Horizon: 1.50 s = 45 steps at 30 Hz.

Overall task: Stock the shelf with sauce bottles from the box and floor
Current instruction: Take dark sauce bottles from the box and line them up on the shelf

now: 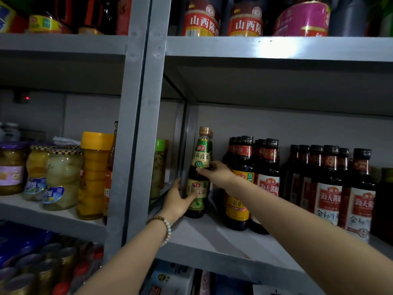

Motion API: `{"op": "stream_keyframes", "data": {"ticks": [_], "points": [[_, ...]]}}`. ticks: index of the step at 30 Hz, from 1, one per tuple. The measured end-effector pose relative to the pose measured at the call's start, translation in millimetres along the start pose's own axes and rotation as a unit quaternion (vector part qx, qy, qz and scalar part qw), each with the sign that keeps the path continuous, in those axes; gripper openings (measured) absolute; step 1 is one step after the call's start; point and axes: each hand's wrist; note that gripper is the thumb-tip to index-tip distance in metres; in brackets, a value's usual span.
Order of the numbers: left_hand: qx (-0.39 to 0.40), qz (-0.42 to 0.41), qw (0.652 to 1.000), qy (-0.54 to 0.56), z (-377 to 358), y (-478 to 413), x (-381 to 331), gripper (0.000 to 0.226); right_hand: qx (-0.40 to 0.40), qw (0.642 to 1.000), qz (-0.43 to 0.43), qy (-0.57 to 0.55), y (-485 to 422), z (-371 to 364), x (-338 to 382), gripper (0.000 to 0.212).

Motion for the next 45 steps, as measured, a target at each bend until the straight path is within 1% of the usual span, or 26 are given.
{"op": "stream_keyframes", "data": {"ticks": [3,5,8,10,12,15,20,24,28,30,32,34,36,38,40,45], "points": [[-0.023,-0.016,1.000,-0.013,5.2,14.0,-11.2,0.070,0.021,0.999,0.030,0.013,28.7,22.4,17.3,0.056],[-0.037,-0.034,0.999,-0.013,5.1,27.3,-20.1,0.061,0.036,0.996,0.071,0.040,52.5,41.6,23.5,0.060],[-0.018,-0.080,0.996,-0.039,-3.5,53.9,-36.8,0.048,0.025,0.981,0.157,0.115,90.9,77.4,19.9,0.056],[-0.006,-0.114,0.991,-0.066,-16.8,76.4,-48.9,0.042,0.007,0.969,0.180,0.166,117.2,105.4,8.1,0.056],[0.007,-0.153,0.984,-0.095,-36.4,100.7,-60.9,0.041,-0.020,0.962,0.169,0.214,144.5,136.6,-9.8,0.059],[0.047,-0.216,0.965,-0.143,-77.6,139.5,-77.8,0.048,-0.051,0.944,0.140,0.295,187.4,186.9,-39.4,0.063],[0.102,-0.260,0.943,-0.183,-165.5,210.2,-105.4,0.052,-0.099,0.925,0.095,0.353,271.3,273.0,-89.8,0.067],[0.161,-0.270,0.929,-0.198,-248.7,273.9,-118.5,0.054,-0.089,0.918,0.047,0.384,349.3,346.5,-140.5,0.069],[0.180,-0.305,0.906,-0.231,-336.2,347.9,-117.2,0.051,-0.089,0.915,-0.011,0.393,428.8,415.9,-204.2,0.072],[0.199,-0.301,0.902,-0.237,-379.3,387.5,-106.5,0.052,-0.080,0.914,-0.035,0.396,466.0,446.2,-240.6,0.074],[0.221,-0.277,0.901,-0.251,-418.0,425.0,-90.4,0.052,-0.061,0.914,-0.055,0.397,499.5,471.2,-278.4,0.074],[0.264,-0.237,0.892,-0.282,-449.1,457.0,-71.5,0.055,-0.040,0.917,-0.076,0.389,527.9,487.6,-314.7,0.073],[0.323,-0.197,0.872,-0.312,-474.0,483.3,-50.5,0.059,-0.020,0.924,-0.100,0.370,553.1,495.9,-351.6,0.071],[0.370,-0.171,0.853,-0.326,-495.7,506.4,-25.8,0.060,0.006,0.925,-0.135,0.356,577.2,496.9,-392.3,0.072],[0.398,-0.147,0.844,-0.329,-515.7,528.7,5.1,0.059,0.029,0.927,-0.173,0.331,599.9,490.7,-434.7,0.073],[0.467,-0.064,0.817,-0.333,-553.6,585.1,108.2,0.058,0.045,0.928,-0.252,0.271,659.7,452.2,-547.6,0.072]]}}
Point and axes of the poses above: each hand's wrist, its own y-axis away from the middle knuckle, its own z-axis out of the back of the hand, x = y × z, and after that the axes turned 5 degrees about -y, right-handed
